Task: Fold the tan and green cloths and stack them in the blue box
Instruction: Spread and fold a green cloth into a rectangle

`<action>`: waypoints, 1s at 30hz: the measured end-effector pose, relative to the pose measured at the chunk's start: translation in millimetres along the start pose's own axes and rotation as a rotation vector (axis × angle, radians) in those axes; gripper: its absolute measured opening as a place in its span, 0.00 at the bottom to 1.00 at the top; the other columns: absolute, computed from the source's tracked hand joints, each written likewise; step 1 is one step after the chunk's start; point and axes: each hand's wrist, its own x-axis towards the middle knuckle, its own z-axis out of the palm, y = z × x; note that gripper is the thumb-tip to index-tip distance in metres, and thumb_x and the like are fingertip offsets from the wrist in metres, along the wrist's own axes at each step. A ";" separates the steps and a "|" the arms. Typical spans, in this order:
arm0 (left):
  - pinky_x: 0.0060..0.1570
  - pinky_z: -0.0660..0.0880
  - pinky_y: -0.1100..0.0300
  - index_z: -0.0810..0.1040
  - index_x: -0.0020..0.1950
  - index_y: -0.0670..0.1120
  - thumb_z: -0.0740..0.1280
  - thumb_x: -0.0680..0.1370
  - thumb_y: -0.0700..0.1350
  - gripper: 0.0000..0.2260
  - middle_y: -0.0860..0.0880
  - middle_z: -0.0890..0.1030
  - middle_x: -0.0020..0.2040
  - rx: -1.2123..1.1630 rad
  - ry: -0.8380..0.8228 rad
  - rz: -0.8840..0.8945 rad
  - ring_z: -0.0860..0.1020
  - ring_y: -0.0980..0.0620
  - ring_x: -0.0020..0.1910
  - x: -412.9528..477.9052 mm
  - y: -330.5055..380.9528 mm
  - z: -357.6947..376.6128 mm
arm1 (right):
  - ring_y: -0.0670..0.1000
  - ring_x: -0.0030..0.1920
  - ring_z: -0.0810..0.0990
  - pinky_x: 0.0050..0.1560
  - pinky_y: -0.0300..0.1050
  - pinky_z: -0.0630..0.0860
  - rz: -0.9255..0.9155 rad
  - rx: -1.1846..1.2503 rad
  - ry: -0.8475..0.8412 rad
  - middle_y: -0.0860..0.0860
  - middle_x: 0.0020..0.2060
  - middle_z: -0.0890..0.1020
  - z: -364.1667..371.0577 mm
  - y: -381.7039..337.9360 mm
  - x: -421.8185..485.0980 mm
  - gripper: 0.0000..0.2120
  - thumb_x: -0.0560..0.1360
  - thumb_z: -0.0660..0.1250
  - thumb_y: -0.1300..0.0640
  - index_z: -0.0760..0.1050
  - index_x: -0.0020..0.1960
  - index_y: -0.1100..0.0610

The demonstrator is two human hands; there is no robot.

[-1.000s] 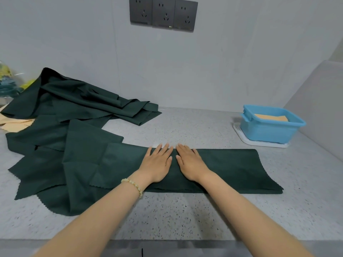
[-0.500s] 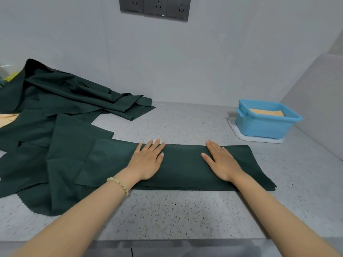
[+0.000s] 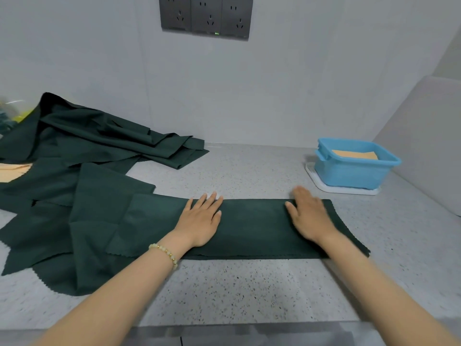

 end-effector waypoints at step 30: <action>0.61 0.67 0.55 0.76 0.61 0.50 0.59 0.81 0.52 0.13 0.50 0.76 0.59 -0.113 0.155 0.010 0.72 0.50 0.60 -5.9 -66.9 -48.7 | 0.38 0.73 0.57 0.72 0.36 0.54 -0.603 0.221 -0.228 0.39 0.72 0.63 21.5 -125.5 -58.2 0.26 0.75 0.59 0.36 0.66 0.71 0.43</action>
